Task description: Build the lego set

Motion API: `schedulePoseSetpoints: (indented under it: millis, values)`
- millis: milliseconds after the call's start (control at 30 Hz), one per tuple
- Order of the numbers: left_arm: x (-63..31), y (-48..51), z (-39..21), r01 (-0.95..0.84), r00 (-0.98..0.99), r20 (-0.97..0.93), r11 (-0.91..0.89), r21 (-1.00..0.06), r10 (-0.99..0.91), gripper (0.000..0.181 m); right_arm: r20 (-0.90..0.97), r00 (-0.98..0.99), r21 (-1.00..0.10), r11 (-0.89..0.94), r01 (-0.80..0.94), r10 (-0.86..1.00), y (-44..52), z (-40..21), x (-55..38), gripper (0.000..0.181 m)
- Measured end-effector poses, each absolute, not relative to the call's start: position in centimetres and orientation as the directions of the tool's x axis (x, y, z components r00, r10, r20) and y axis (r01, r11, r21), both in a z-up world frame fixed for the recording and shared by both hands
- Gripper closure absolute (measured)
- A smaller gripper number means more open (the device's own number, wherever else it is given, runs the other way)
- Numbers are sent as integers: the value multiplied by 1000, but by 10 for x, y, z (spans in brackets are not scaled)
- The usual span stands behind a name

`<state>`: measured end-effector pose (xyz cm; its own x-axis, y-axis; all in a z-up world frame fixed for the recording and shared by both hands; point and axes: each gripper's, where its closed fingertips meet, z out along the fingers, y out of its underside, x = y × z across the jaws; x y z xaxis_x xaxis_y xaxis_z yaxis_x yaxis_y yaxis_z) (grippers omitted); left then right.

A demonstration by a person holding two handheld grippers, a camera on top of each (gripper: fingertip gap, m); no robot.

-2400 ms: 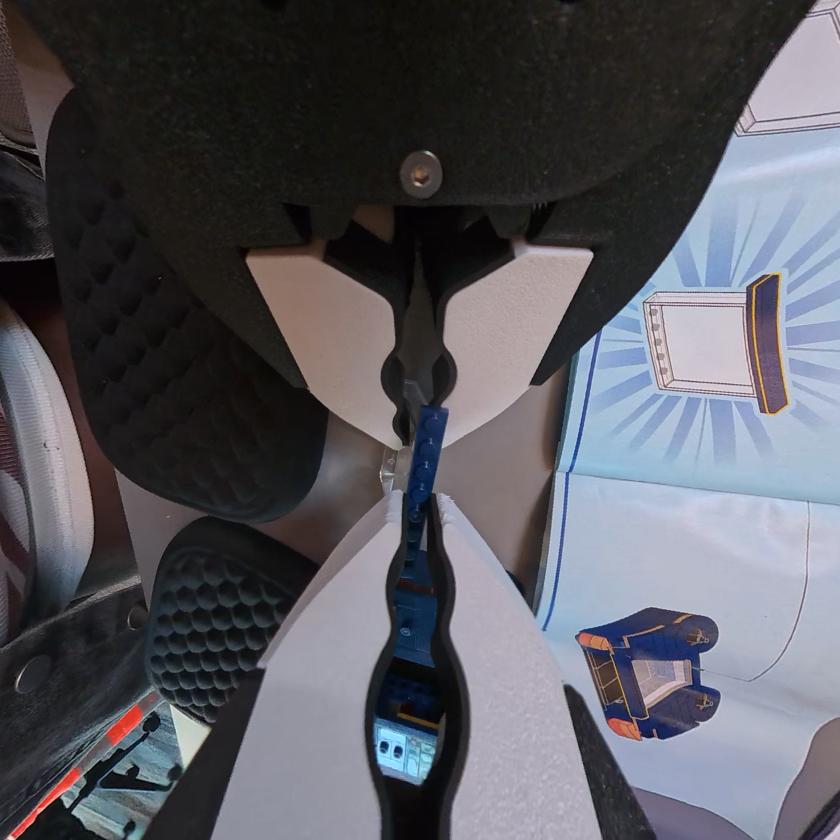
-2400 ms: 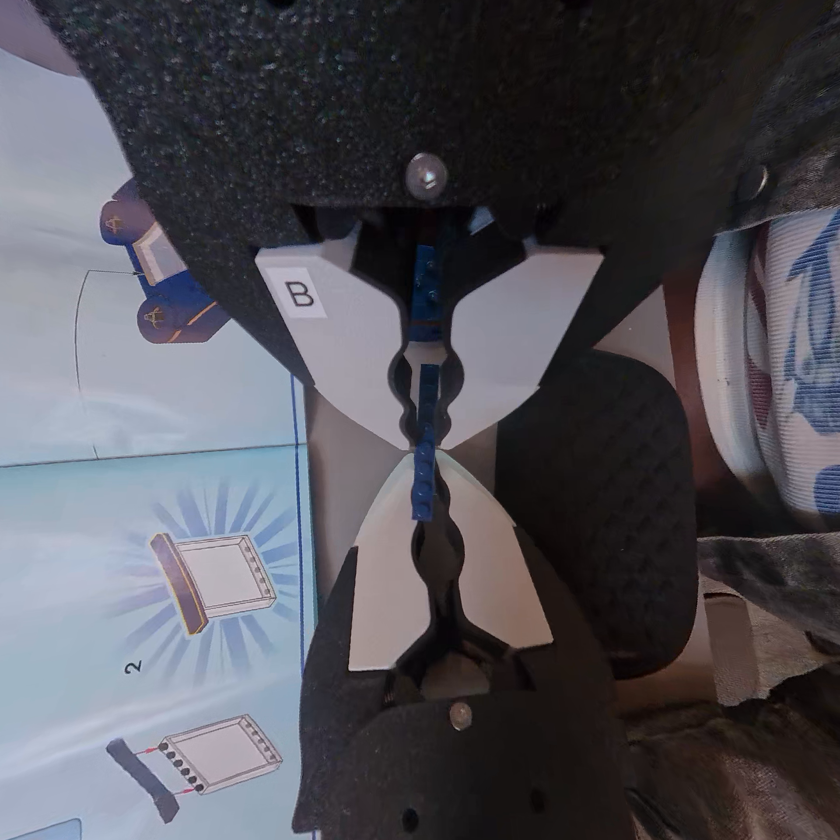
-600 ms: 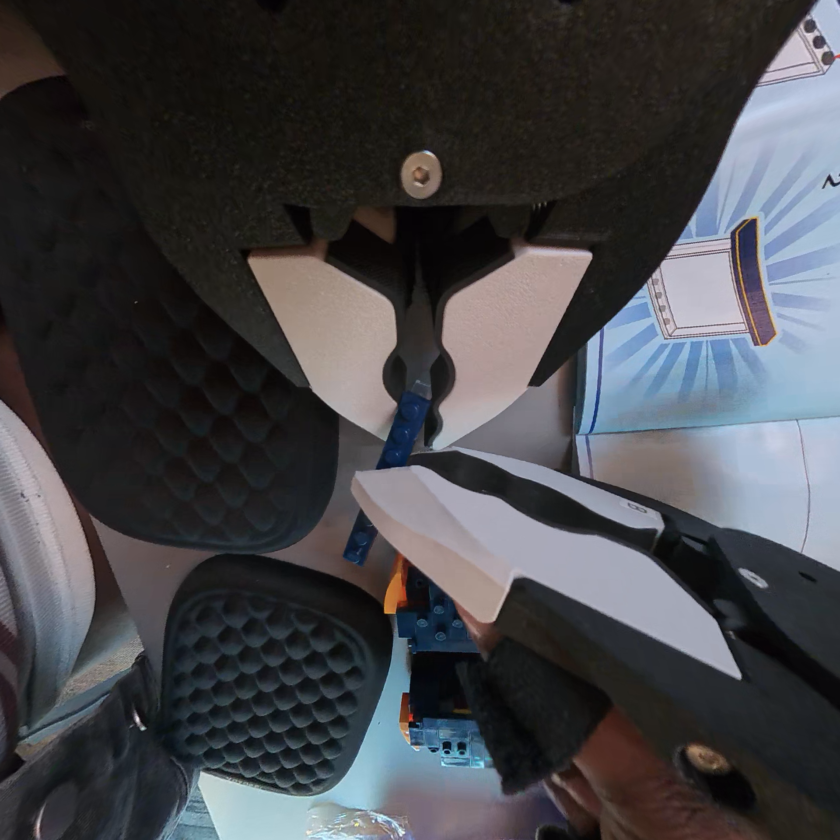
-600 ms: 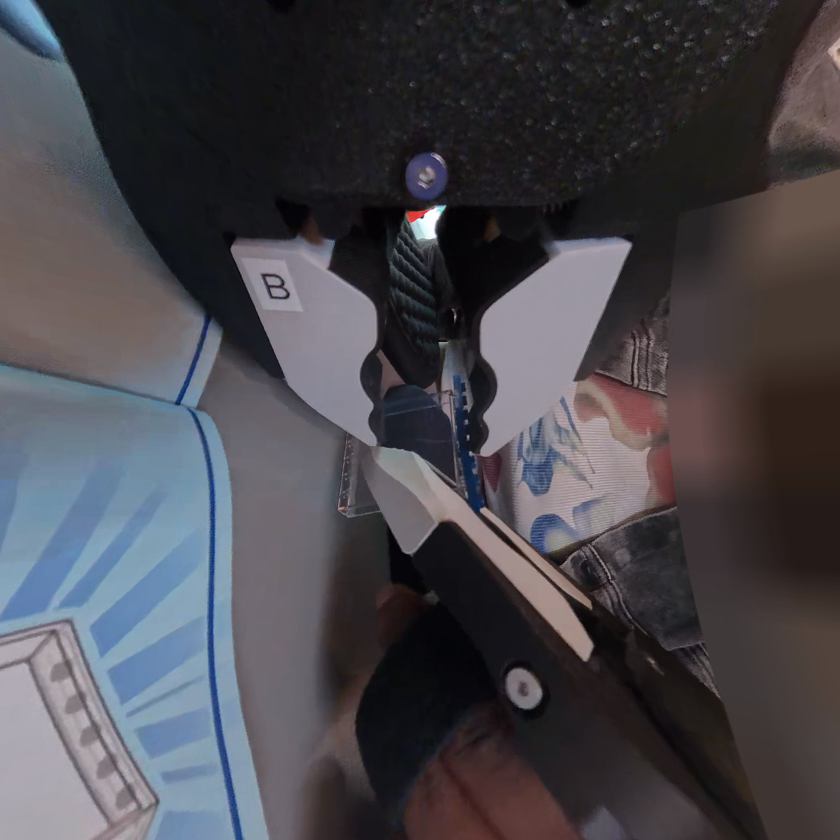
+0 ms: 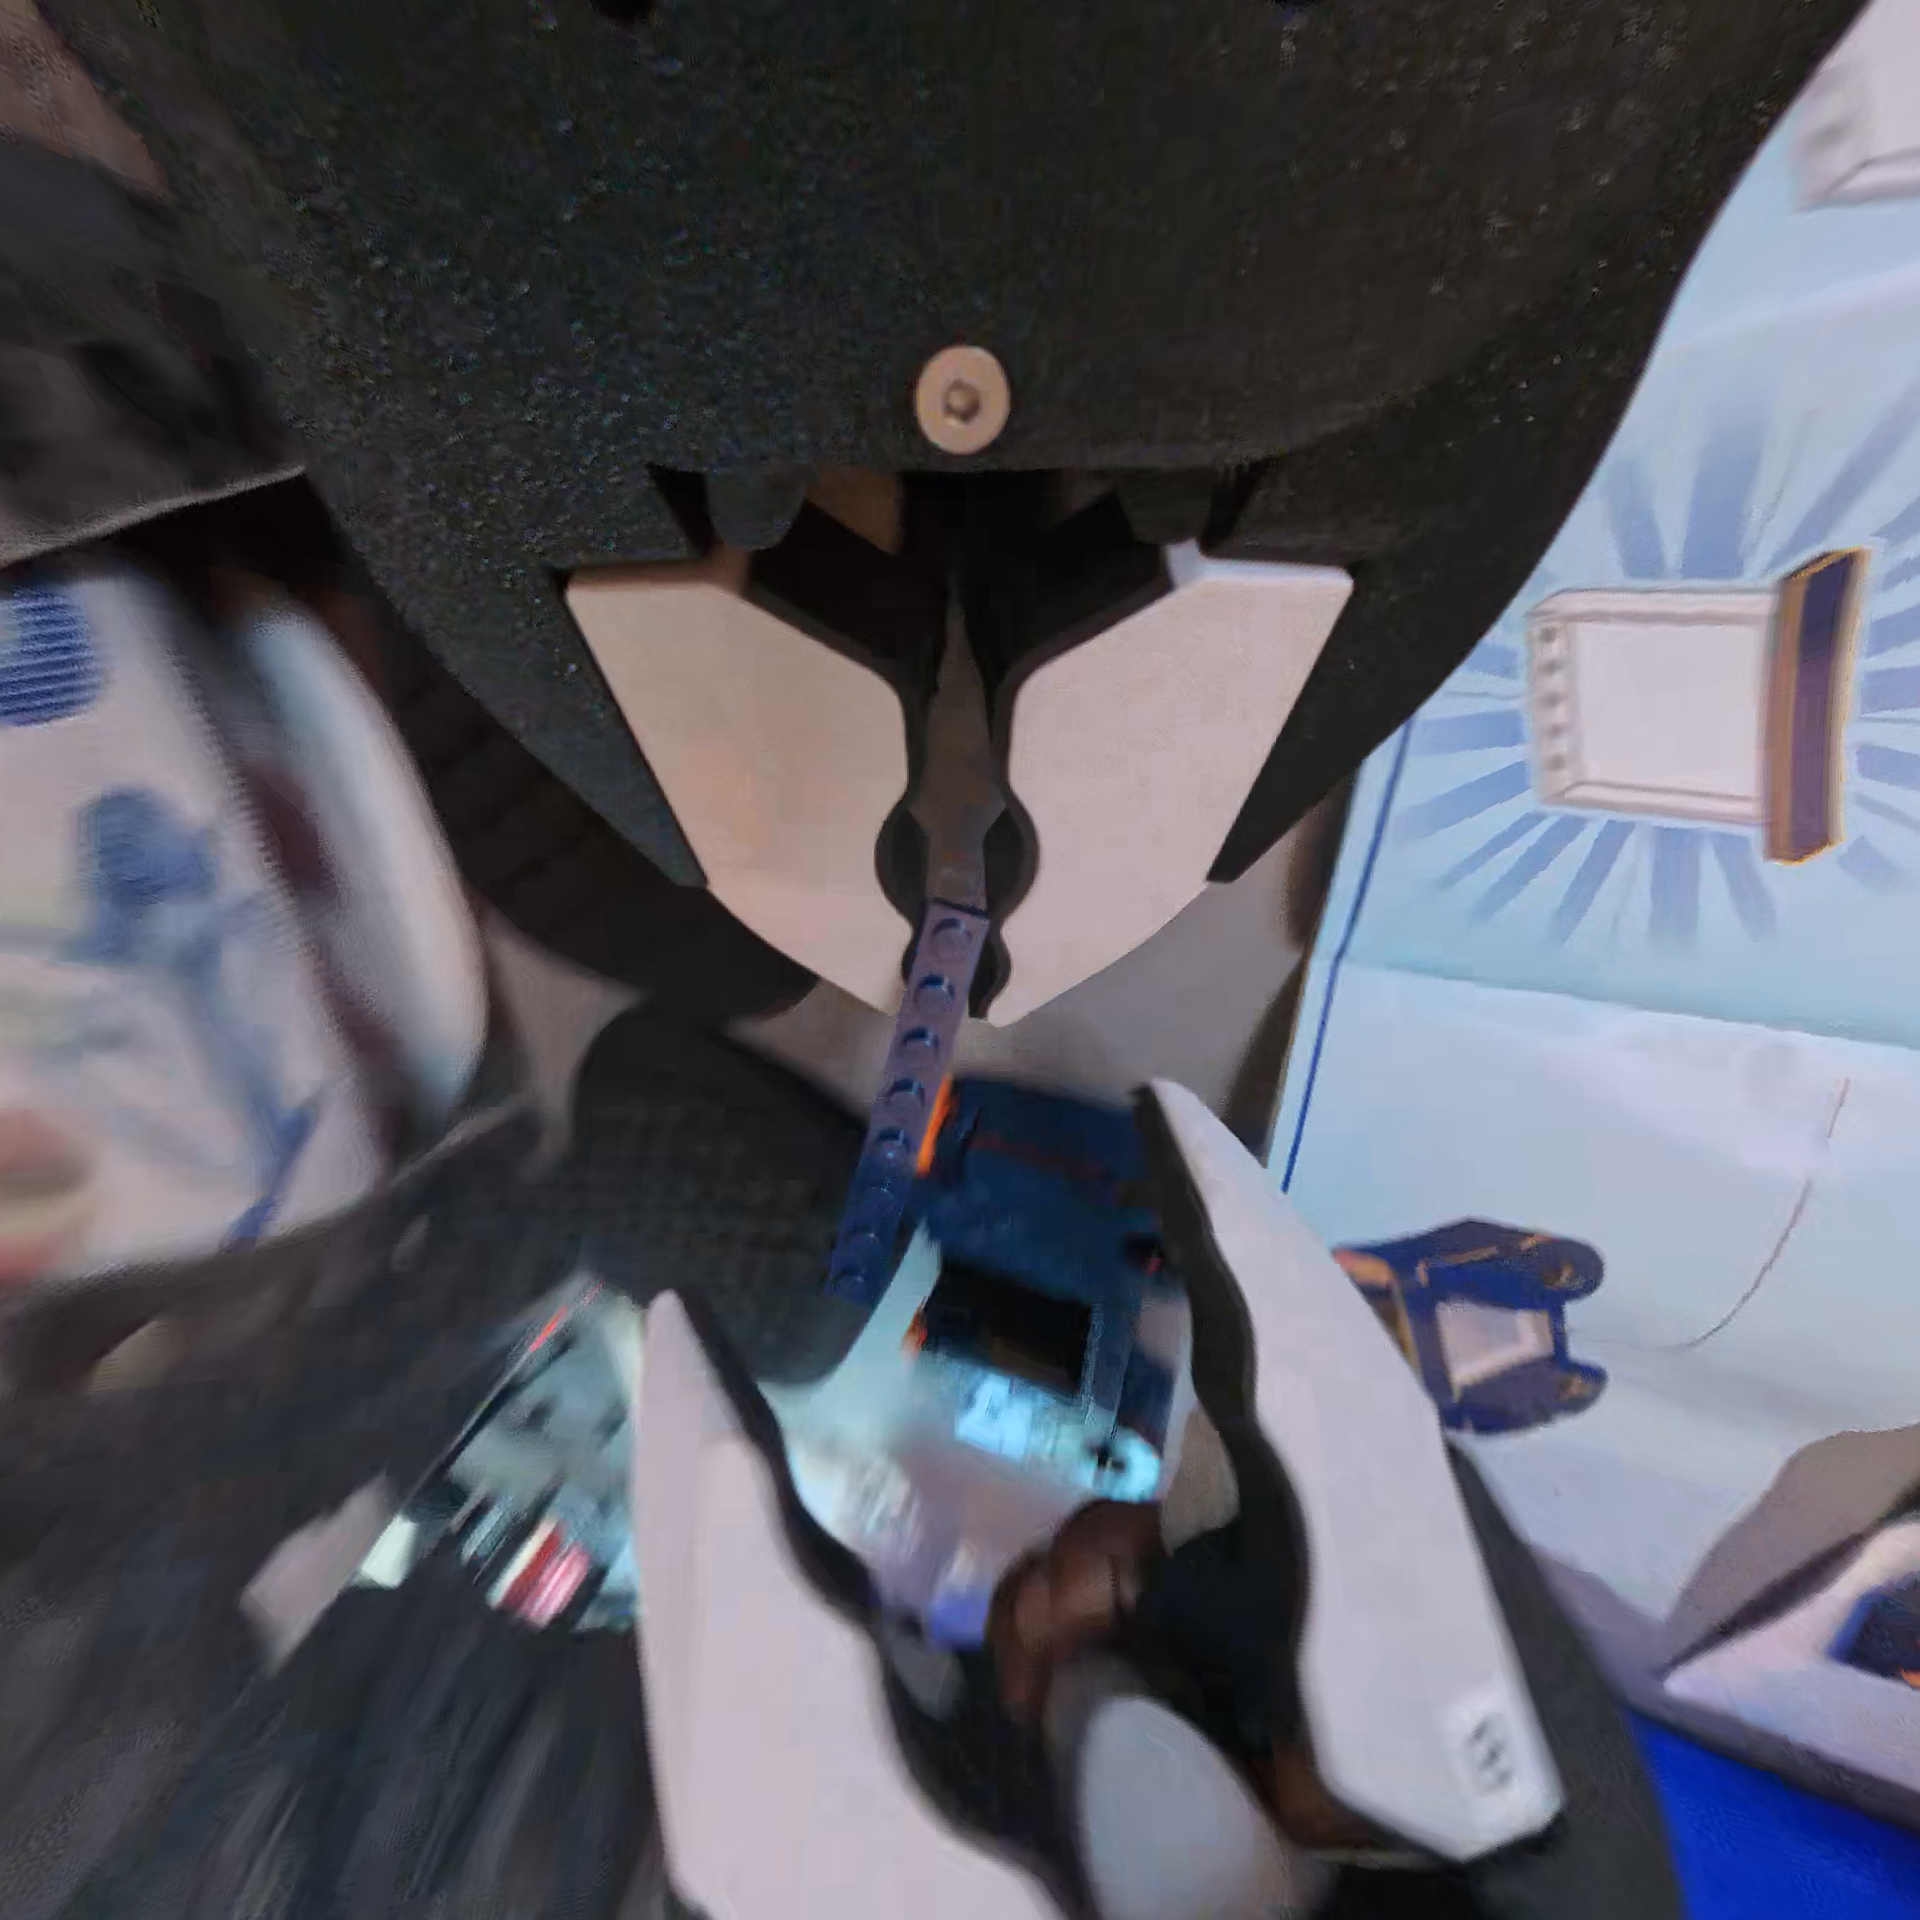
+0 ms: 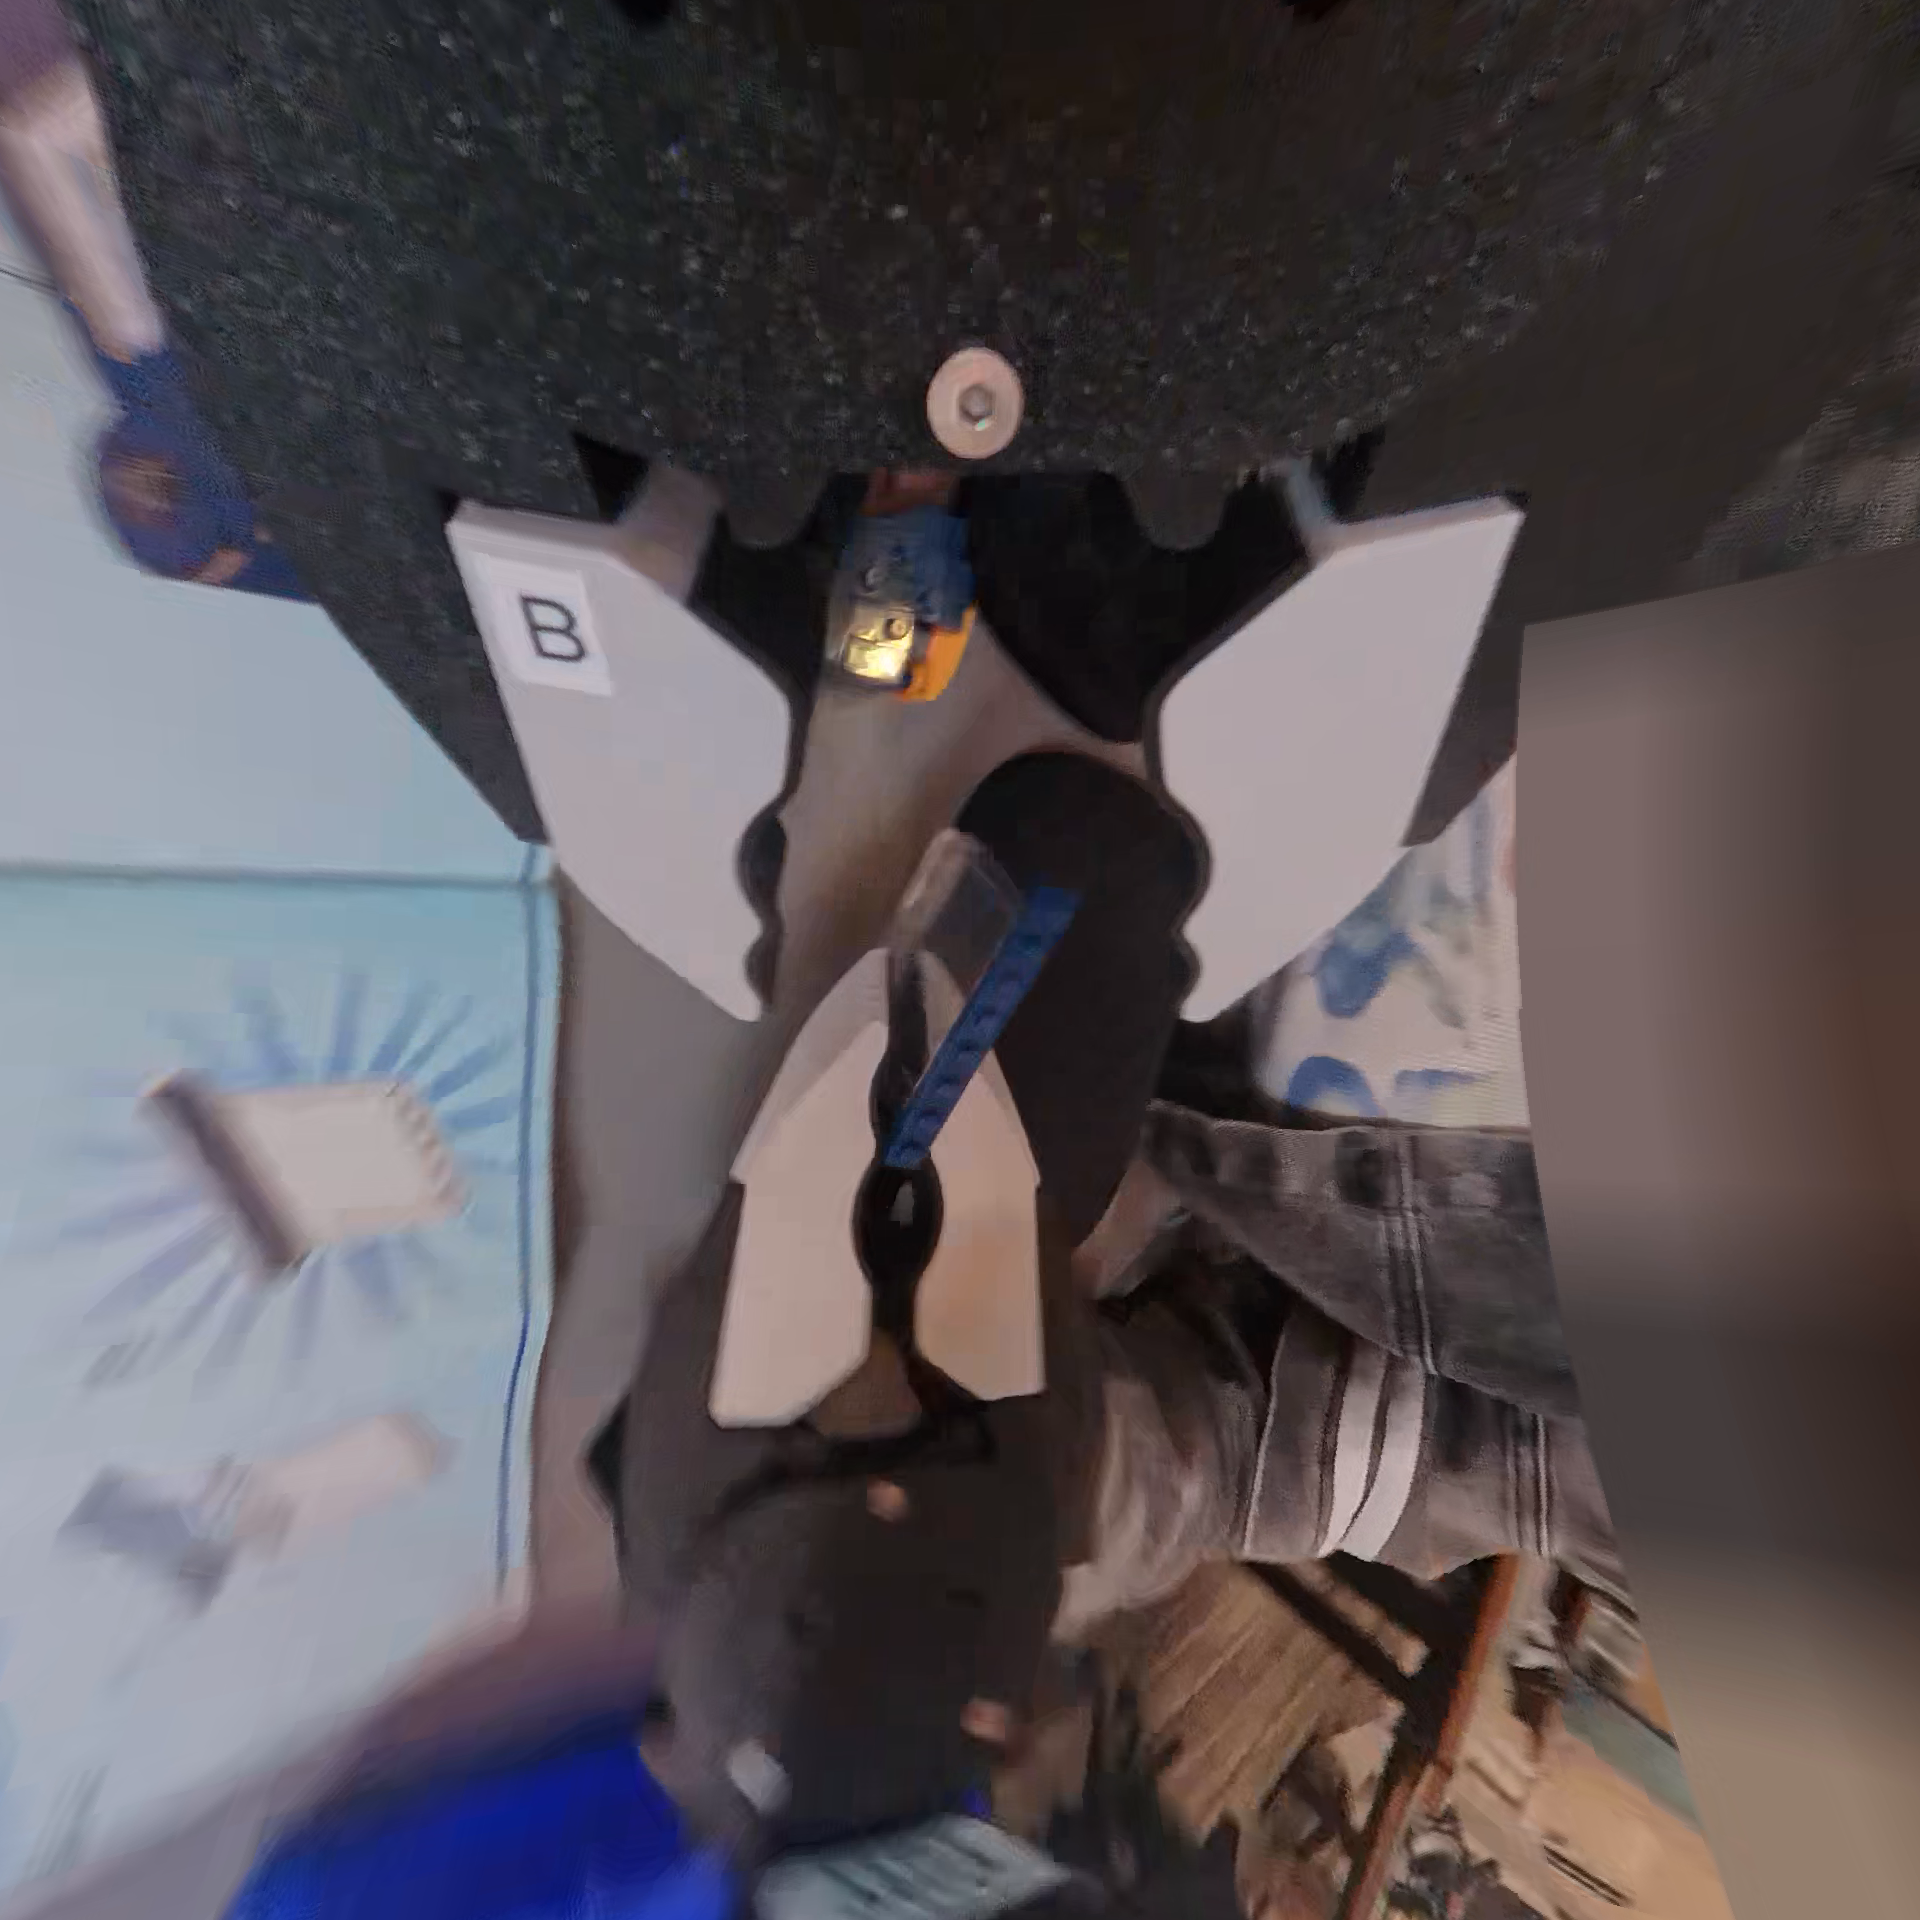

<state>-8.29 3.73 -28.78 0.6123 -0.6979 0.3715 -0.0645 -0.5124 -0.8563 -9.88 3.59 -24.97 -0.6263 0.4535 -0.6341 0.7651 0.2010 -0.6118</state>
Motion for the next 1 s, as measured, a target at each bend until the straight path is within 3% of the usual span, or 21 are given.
schedulePoseSetpoints:
  millis: [67,100,133,267,467,600,700,833,933,1000]
  values:
    - [-83,37,-262,140,518,521,-534,-834,-679,176,-345,-770,-813,239,531,537,40,-231,-100,81]
    - [-84,38,-255,202,478,567,-543,-815,-671,176,-196,-799,-861,291,418,568,41,-225,-98,69]
    - [-82,37,-249,246,436,606,-559,-791,-665,176,-78,-810,-873,353,337,582,41,-223,-93,69]
    - [-71,36,-235,348,246,740,-656,-670,-626,176,181,-813,-869,477,132,554,30,-217,-74,90]
    - [-56,40,-235,320,176,806,-742,-589,-565,176,440,-762,-766,641,-42,476,38,-218,-63,105]
    - [-43,43,-234,268,180,810,-764,-586,-558,176,536,-725,-701,707,-95,434,43,-222,-59,118]
    - [-38,47,-227,264,172,801,-757,-598,-574,176,510,-717,-737,671,-80,475,50,-221,-54,119]
    - [-33,49,-197,322,167,692,-625,-711,-702,125,414,-673,-882,452,-131,613,63,-195,-47,119]
    - [-40,63,-197,249,476,444,-367,-896,-759,88,289,-658,-957,228,-179,695,76,-171,-38,119]
    - [-53,78,-201,37,731,116,-131,-991,-672,81,270,-650,-963,184,-199,710,79,-167,-33,120]
